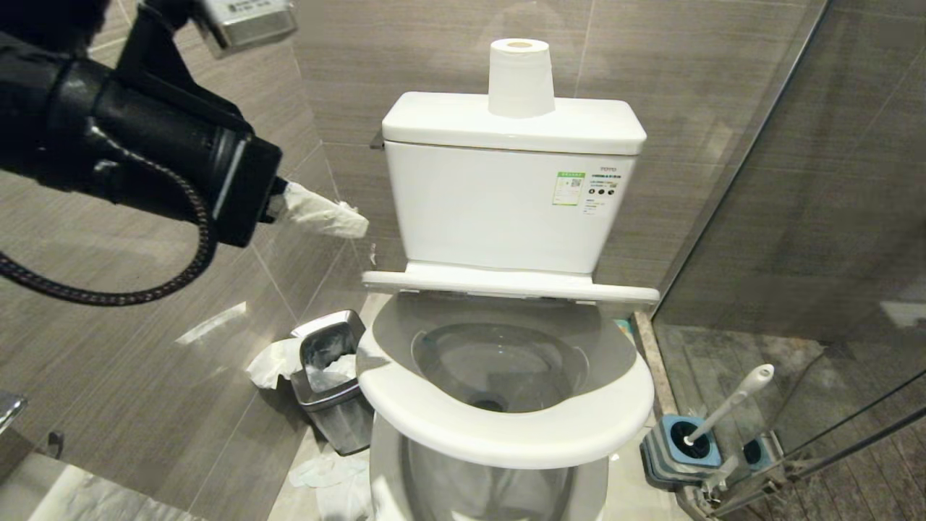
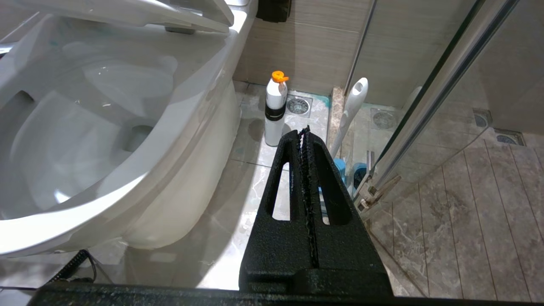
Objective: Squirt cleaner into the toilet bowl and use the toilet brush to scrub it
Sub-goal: Close the toilet lid
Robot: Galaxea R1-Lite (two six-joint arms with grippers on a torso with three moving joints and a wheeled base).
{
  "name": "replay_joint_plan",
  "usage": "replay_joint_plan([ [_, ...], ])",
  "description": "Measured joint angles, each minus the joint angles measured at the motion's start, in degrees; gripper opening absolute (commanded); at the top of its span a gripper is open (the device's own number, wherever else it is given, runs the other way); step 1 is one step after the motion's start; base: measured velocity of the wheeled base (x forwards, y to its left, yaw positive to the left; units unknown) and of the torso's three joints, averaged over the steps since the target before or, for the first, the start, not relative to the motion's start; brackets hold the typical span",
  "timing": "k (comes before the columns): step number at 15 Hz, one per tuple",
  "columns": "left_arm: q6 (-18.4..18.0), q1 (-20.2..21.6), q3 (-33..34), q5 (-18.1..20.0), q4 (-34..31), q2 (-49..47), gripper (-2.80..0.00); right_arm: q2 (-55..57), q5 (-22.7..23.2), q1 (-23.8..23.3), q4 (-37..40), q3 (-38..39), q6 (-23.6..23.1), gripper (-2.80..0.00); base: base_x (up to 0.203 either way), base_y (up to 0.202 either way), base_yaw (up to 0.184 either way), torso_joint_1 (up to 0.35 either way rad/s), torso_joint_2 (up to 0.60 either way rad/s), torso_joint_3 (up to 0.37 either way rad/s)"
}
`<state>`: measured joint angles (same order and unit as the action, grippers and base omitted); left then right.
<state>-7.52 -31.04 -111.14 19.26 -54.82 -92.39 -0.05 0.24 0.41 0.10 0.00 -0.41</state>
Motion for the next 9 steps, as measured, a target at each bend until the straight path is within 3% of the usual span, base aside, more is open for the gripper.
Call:
replay_joint_plan([
  [6, 0.51, -0.28, -0.21, -1.87, 6.99, -7.04, -2.80, 0.00, -0.01, 0.00, -0.02, 0.00, 0.00, -2.80, 0.000, 0.000, 0.000, 0.000, 0.00, 0.000],
  [9, 0.79, -0.86, -0.18, -3.12, 6.57, -9.49, -2.80, 0.01, -0.02, 0.00, 0.00, 0.00, 0.01, -2.80, 0.000, 0.000, 0.000, 0.000, 0.00, 0.000],
])
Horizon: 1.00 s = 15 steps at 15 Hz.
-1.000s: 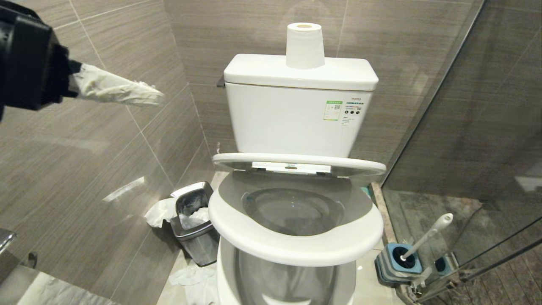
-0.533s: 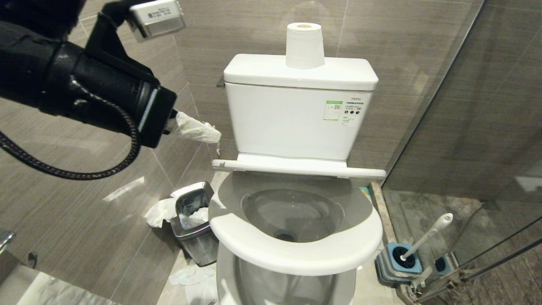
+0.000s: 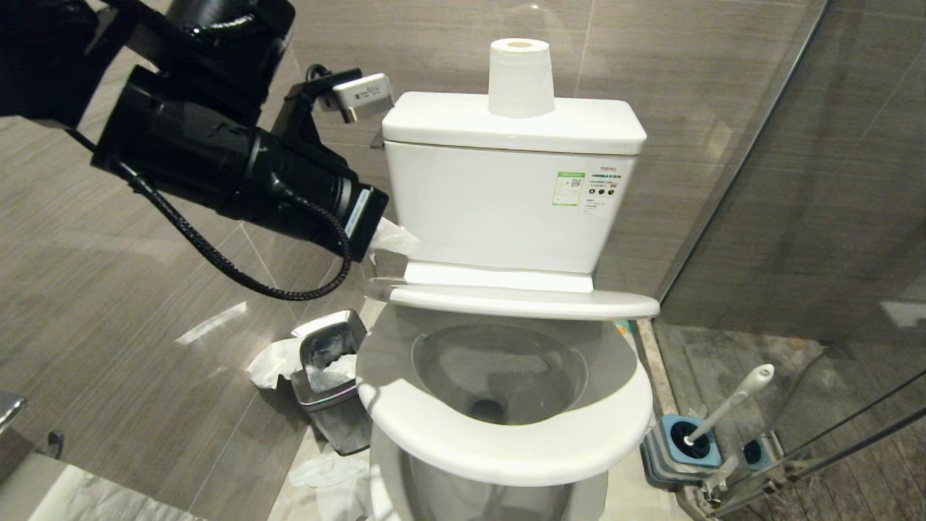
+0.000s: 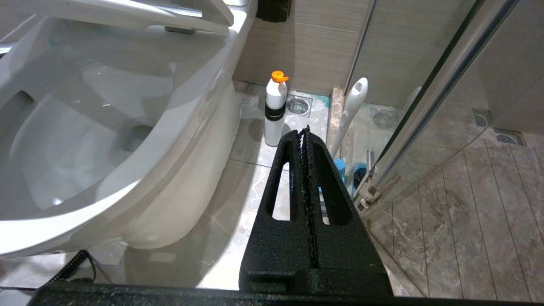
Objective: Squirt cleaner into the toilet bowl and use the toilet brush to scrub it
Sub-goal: Close the toilet lid
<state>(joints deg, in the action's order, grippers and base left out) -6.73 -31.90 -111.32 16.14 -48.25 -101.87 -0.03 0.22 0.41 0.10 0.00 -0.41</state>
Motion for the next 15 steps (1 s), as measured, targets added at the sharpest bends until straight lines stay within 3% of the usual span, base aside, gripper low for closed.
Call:
replay_joint_plan([
  [4, 2.02, -1.68, 0.35, -1.55, -7.20, -2.88, -2.80, -0.01, 0.02, 0.00, 0.00, 0.00, 0.00, -2.80, 0.000, 0.000, 0.000, 0.000, 0.00, 0.000],
  [9, 2.31, -2.25, 0.56, -12.64, -17.97, -6.05, -2.80, 0.01, 0.00, 0.00, 0.00, 0.00, -0.01, -2.80, 0.000, 0.000, 0.000, 0.000, 0.00, 0.000],
  [11, 3.97, -2.25, 0.61, -16.60, -21.26, -7.29, -2.80, 0.00, 0.04, 0.00, 0.00, 0.00, 0.00, -2.80, 0.000, 0.000, 0.000, 0.000, 0.00, 0.000],
  [15, 9.34, -2.61, 0.60, -16.91, -21.54, -10.39, -2.80, -0.01, 0.02, 0.00, 0.00, 0.00, -0.03, -2.80, 0.000, 0.000, 0.000, 0.000, 0.00, 0.000],
])
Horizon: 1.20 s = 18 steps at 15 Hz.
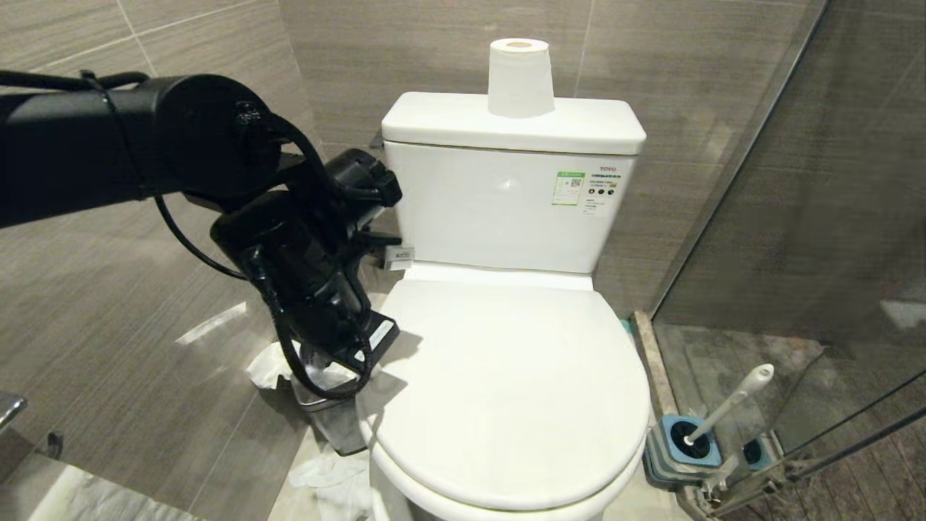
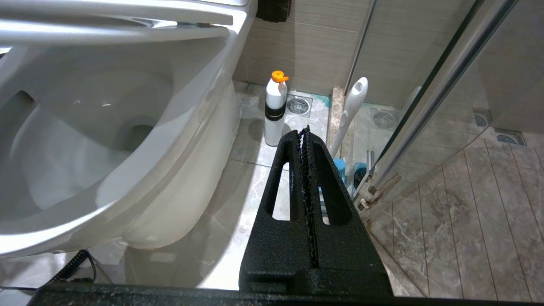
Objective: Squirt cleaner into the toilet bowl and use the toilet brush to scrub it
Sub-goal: Close the toilet lid
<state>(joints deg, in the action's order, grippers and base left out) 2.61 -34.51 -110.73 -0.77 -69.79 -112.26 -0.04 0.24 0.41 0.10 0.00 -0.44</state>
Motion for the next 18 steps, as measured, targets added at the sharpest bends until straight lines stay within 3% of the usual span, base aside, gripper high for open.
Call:
replay_joint_plan([
  [8, 12.78, -1.23, 0.04, -0.38, 0.38, -6.74, -2.80, 0.01, -0.02, 0.00, -0.02, 0.00, 0.02, -2.80, 0.000, 0.000, 0.000, 0.000, 0.00, 0.000],
  [12, 16.33, -3.17, 0.50, -0.80, 4.86, -10.37, -2.80, -0.01, 0.00, 0.00, 0.00, 0.00, 0.02, -2.80, 0.000, 0.000, 0.000, 0.000, 0.00, 0.000],
  [18, 22.22, -6.78, 0.80, -11.20, 8.03, -17.70, -2.80, 0.02, -0.01, 0.00, -0.02, 0.00, 0.02, -2.80, 0.000, 0.000, 0.000, 0.000, 0.00, 0.000],
])
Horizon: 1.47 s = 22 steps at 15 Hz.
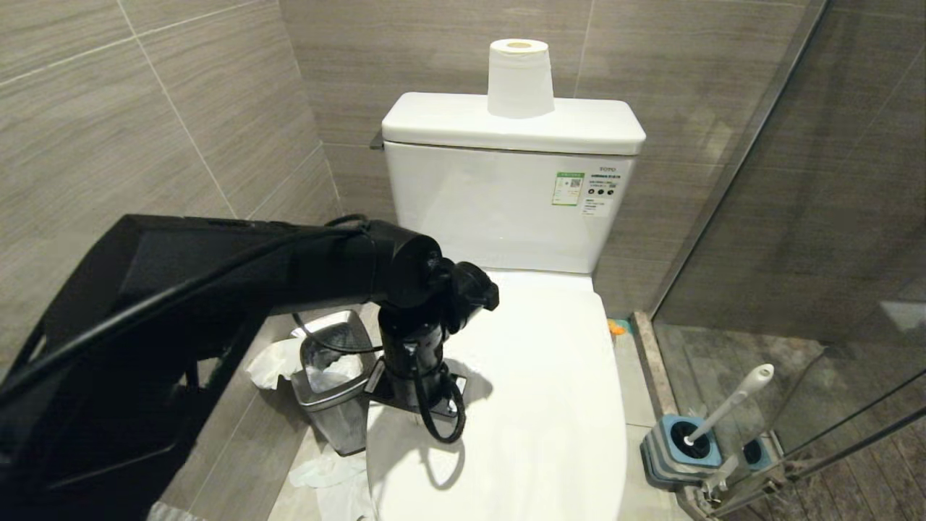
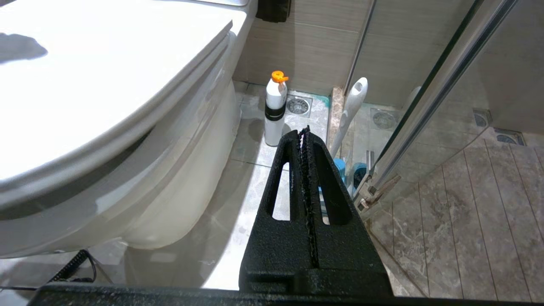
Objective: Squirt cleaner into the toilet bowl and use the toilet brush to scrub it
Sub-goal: Close the toilet lid
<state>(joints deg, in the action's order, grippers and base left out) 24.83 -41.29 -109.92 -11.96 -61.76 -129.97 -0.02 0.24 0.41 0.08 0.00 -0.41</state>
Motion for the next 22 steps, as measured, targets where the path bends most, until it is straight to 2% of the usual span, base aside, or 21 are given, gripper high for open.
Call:
replay_joint_plan([
  [2, 1.29, -0.88, 0.33, -4.28, 0.05, -2.22, -2.80, 0.00, -0.02, 0.00, -0.03, 0.00, 0.00, -2.80, 0.000, 0.000, 0.000, 0.000, 0.00, 0.000],
  [4, 2.83, -1.70, 0.39, -6.63, 0.05, -4.16, -2.80, -0.01, 0.01, 0.00, 0.02, 0.00, 0.01, -2.80, 0.000, 0.000, 0.000, 0.000, 0.00, 0.000],
  [13, 5.46, -3.79, 1.21, -8.59, -0.04, -7.47, -2.80, 0.00, -0.02, 0.00, 0.02, 0.00, 0.00, -2.80, 0.000, 0.000, 0.000, 0.000, 0.00, 0.000],
  [16, 7.57, -3.81, 2.43, -8.95, -0.01, -6.65, -2.80, 0.00, -0.02, 0.00, 0.02, 0.00, 0.00, -2.80, 0.000, 0.000, 0.000, 0.000, 0.00, 0.000],
  [19, 6.07, -3.03, 2.27, -9.56, 0.21, -1.93, -2.80, 0.00, 0.01, 0.00, -0.01, 0.00, 0.00, -2.80, 0.000, 0.000, 0.000, 0.000, 0.00, 0.000],
  [22, 0.15, -1.41, 2.29, -9.61, 0.35, 6.94, -2.80, -0.02, -0.02, 0.00, -0.03, 0.00, 0.00, -2.80, 0.000, 0.000, 0.000, 0.000, 0.00, 0.000],
])
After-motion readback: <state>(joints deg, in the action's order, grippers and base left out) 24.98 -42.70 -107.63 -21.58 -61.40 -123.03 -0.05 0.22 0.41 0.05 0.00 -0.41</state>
